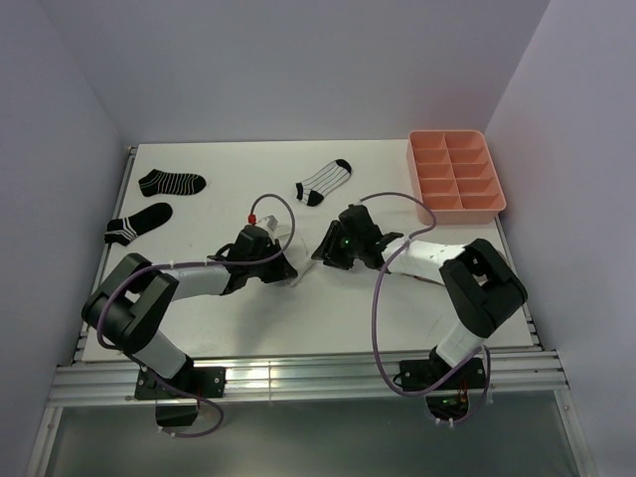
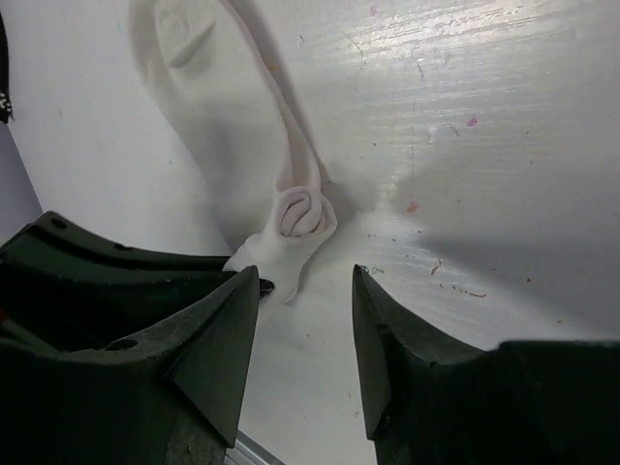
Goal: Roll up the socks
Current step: Roll the sock at the center of the board.
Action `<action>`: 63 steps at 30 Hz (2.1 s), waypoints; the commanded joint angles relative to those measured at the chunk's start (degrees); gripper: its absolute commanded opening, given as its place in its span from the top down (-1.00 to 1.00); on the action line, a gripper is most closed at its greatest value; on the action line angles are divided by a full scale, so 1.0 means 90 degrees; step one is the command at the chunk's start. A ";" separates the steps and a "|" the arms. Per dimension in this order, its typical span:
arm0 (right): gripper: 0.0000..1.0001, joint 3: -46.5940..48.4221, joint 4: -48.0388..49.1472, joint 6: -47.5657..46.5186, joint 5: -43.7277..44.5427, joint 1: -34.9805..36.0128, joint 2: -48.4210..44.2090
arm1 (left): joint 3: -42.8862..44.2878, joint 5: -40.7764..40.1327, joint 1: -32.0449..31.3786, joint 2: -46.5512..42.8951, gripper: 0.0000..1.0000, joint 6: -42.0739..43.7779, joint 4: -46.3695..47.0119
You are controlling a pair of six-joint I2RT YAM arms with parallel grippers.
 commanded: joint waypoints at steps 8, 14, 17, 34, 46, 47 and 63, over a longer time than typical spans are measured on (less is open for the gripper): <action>-0.06 -0.0975 0.1800 0.0623 0.0003 -0.0056 -0.0230 | 0.0163 0.1713 0.0578 0.0728 0.99 -0.0811 -0.0113; -0.08 -0.1298 0.2572 0.0819 -0.0075 -0.0056 0.0141 | 0.0584 0.1792 0.0715 0.0992 0.99 -0.0830 -0.0640; -0.09 -0.1376 0.2835 0.0936 -0.0192 -0.0056 0.0385 | 0.0730 0.1791 0.0754 0.1128 0.99 -0.0860 -0.0835; 0.15 -0.1445 0.3334 0.1083 -0.0231 -0.0134 0.1313 | 0.1121 0.2006 0.0930 0.1587 0.99 -0.0850 -0.1246; 1.00 -0.0490 0.1793 0.0009 -0.0202 -0.0154 0.1100 | 0.1073 0.1558 0.0949 0.1180 0.32 -0.0529 -0.1588; 1.00 -0.0391 0.1569 -0.0146 -0.0154 -0.0154 0.1051 | 0.1073 0.1287 0.0949 0.1071 0.15 -0.0470 -0.1656; 1.00 0.2890 -0.3587 -0.1339 0.0462 -0.0124 0.2006 | 0.0956 -0.3636 -0.1450 -0.1185 -0.17 0.1492 -0.1512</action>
